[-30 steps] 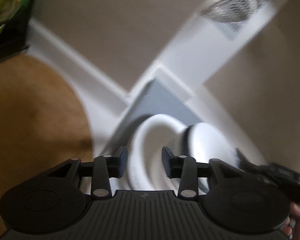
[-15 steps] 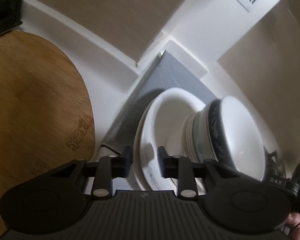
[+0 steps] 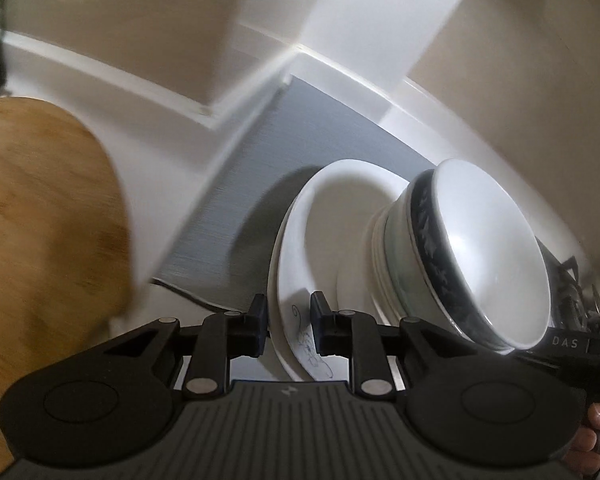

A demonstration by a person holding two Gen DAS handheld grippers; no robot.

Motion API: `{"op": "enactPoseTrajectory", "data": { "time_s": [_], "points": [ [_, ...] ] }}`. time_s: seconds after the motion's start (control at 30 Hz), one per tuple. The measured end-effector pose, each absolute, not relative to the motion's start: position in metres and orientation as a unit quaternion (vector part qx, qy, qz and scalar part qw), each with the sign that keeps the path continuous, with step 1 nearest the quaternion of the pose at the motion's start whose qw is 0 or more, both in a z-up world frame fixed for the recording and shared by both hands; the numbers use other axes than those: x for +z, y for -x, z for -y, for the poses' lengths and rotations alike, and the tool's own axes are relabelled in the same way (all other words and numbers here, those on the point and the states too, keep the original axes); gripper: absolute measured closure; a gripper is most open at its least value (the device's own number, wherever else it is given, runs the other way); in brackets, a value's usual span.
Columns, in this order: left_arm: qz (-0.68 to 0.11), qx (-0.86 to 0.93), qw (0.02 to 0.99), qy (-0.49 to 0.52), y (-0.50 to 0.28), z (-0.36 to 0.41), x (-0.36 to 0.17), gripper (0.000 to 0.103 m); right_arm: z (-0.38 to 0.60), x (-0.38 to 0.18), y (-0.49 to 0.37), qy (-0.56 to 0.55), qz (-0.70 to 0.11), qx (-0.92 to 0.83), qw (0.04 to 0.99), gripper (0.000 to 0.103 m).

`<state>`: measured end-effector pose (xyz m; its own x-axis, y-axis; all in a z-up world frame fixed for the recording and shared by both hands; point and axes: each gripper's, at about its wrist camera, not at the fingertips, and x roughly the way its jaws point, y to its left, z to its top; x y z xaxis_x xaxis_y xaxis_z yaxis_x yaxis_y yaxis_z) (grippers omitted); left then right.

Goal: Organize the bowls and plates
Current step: 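Lower the bowl stack onto the flower-patterned plates with both grippers, then open both grippers and withdraw them from the bowl stack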

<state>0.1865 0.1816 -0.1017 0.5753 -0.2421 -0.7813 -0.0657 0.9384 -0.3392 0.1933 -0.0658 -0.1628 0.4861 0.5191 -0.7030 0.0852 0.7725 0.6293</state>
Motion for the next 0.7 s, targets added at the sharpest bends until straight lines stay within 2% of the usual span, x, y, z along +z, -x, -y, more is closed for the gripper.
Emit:
{"op": "enactPoseTrajectory", "data": {
  "time_s": [0.4,0.7],
  "points": [
    [-0.467,-0.111,0.866,0.139,-0.204,-0.062,-0.108,0.078,0.172,-0.158,-0.171,-0.325,-0.477,0.067,0.814,0.076],
    [-0.453,-0.097,0.882,0.089,-0.188,-0.016,-0.096,0.077,0.215,-0.156,-0.176,-0.319,-0.474,0.066,0.818,0.075]
  ]
}}
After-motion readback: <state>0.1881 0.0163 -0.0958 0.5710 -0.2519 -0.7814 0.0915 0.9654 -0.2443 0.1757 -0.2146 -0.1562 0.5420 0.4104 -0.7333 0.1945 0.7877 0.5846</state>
